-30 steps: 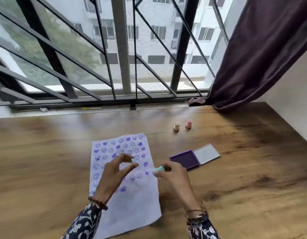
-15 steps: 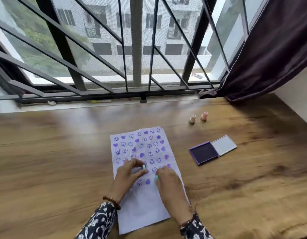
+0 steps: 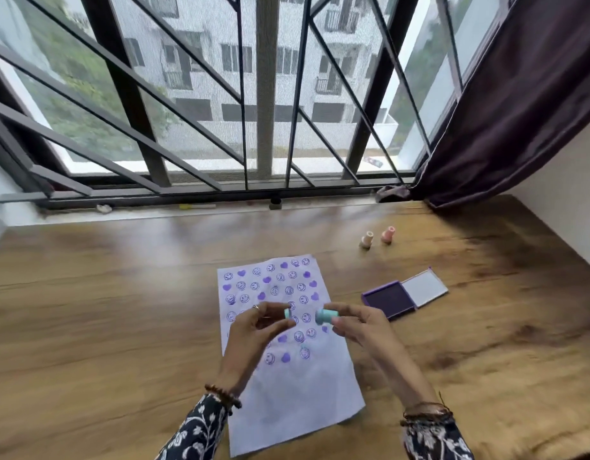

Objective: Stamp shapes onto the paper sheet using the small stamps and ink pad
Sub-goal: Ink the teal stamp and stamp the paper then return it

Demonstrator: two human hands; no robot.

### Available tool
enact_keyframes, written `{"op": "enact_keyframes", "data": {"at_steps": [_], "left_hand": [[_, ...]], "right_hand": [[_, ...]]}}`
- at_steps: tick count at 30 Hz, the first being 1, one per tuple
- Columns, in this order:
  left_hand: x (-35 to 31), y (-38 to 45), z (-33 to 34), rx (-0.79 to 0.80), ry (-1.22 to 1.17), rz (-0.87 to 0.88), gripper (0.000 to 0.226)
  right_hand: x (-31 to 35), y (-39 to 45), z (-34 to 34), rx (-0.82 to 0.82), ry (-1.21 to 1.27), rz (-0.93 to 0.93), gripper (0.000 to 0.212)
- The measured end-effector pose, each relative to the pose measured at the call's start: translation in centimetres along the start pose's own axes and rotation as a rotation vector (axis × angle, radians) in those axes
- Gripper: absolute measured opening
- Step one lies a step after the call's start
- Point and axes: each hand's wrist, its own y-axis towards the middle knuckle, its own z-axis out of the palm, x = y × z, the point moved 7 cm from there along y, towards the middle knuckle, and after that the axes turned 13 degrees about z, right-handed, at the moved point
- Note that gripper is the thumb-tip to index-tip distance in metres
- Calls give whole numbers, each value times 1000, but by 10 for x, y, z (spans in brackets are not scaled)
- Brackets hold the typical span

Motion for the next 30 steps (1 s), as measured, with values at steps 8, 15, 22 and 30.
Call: {"op": "enact_keyframes", "data": {"at_steps": [8, 15, 22, 30], "left_hand": [[-24, 10, 37, 55, -187, 23, 29], [-34, 27, 59, 22, -177, 44, 29], [-31, 52, 79, 30, 8, 124, 35], [-4, 100, 104, 6, 400, 212, 19]], "right_hand": [[43, -12, -13, -66, -112, -213, 22], [58, -3, -35, -30, -155, -245, 22], [63, 28, -56, -14, -102, -233, 17], [60, 65, -82, -70, -159, -247, 29]]}}
